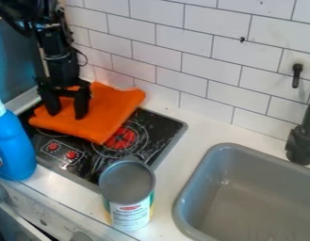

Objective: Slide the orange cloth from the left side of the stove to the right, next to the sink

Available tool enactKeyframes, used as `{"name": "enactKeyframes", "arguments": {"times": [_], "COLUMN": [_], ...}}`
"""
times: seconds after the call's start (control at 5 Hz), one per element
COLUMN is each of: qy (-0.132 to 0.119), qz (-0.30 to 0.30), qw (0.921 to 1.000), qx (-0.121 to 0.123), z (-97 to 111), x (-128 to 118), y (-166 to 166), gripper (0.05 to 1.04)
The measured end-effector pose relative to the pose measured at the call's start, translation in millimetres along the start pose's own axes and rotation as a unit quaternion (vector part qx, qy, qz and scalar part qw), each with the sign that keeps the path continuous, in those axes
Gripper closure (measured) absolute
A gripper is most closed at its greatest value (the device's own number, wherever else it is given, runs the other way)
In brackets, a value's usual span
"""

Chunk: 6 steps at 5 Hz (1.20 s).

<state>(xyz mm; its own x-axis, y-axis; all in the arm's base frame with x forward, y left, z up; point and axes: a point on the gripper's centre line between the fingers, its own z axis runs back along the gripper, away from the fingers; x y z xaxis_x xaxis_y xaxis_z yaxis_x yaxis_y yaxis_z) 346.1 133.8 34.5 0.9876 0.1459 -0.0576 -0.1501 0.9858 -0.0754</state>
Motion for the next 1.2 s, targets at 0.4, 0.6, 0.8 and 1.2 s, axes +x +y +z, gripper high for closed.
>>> {"name": "enactKeyframes", "arguments": {"times": [0.4, 0.6, 0.8, 1.2], "qy": [-0.005, -0.005, -0.005, -0.019], "qz": [-0.07, -0.078, -0.09, -0.07], "qw": [0.9975, 0.9969, 0.9959, 0.9973], "qx": [0.005, 0.008, 0.008, -0.008], "z": [-8, -13, -15, -15], "x": [-14, -22, -27, -27], "y": [-95, -142, -166, -171], "gripper": [0.083, 0.083, 0.083, 0.083]}}
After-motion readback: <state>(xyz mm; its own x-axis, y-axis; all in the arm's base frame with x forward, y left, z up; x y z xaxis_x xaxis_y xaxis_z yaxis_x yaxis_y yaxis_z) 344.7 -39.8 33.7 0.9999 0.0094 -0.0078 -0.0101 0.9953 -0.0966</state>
